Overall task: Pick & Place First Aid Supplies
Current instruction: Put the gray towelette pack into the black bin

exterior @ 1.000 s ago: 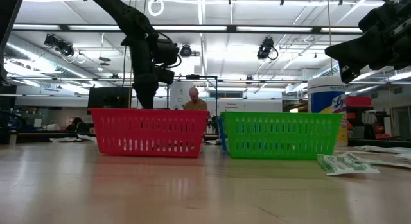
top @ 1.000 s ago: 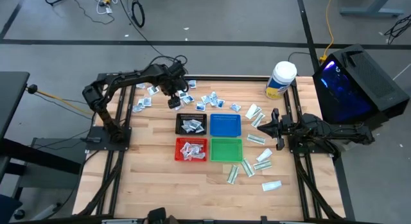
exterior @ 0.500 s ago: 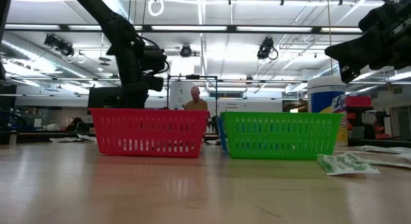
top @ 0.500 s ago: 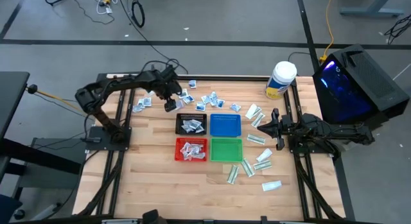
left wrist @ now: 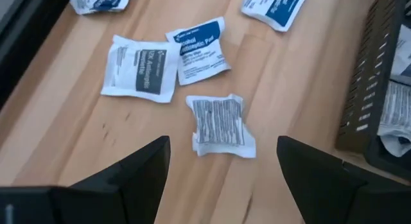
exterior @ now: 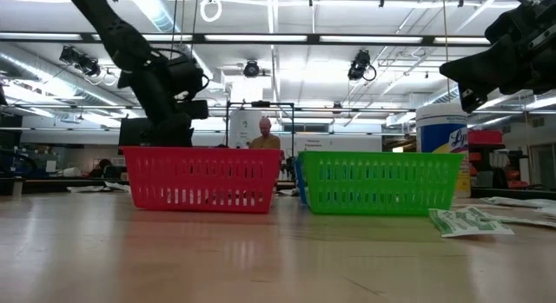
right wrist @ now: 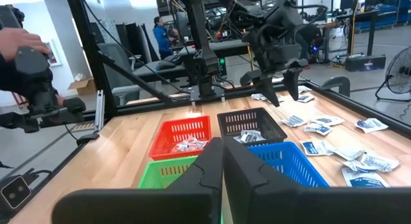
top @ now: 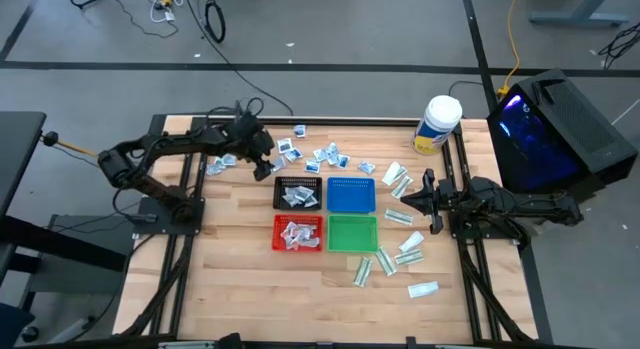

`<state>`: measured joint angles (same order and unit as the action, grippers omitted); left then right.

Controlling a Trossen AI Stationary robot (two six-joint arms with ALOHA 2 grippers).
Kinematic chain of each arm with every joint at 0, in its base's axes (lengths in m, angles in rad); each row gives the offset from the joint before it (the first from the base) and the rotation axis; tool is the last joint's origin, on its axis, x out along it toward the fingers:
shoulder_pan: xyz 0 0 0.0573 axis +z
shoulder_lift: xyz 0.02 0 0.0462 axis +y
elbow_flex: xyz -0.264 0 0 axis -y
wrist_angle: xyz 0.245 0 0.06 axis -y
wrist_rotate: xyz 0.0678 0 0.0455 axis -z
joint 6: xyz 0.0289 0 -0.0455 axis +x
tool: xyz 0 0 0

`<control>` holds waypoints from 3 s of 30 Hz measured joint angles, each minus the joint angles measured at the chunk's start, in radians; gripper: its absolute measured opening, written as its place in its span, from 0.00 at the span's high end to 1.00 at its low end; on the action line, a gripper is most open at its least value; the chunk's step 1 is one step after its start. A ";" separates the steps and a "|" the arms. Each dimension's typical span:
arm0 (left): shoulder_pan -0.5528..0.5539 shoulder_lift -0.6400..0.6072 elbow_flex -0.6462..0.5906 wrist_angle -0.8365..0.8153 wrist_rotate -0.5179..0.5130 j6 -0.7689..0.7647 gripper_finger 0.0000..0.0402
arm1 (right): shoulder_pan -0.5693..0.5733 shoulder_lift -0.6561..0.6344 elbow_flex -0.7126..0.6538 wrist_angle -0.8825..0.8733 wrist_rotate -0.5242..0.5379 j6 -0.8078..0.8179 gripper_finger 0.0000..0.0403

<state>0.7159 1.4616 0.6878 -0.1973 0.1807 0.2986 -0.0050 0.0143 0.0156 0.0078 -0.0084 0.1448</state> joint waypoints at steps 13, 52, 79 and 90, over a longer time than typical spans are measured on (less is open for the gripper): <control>0.003 0.003 -0.168 0.283 0.023 -0.007 0.26 | 0.000 0.000 0.000 0.000 0.000 0.000 0.96; -0.014 0.050 -0.200 0.368 -0.041 -0.022 0.02 | 0.000 0.000 0.000 0.000 0.000 0.000 0.96; -0.026 0.109 -0.200 0.454 -0.108 -0.024 0.03 | 0.000 0.000 0.000 0.000 0.000 0.000 0.96; -0.030 0.109 -0.199 0.455 -0.119 -0.015 0.09 | 0.000 0.000 0.000 0.000 0.000 0.000 0.96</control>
<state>0.6857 1.5711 0.4885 0.2573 0.0614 0.2831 -0.0051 0.0143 0.0157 0.0078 -0.0084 0.1444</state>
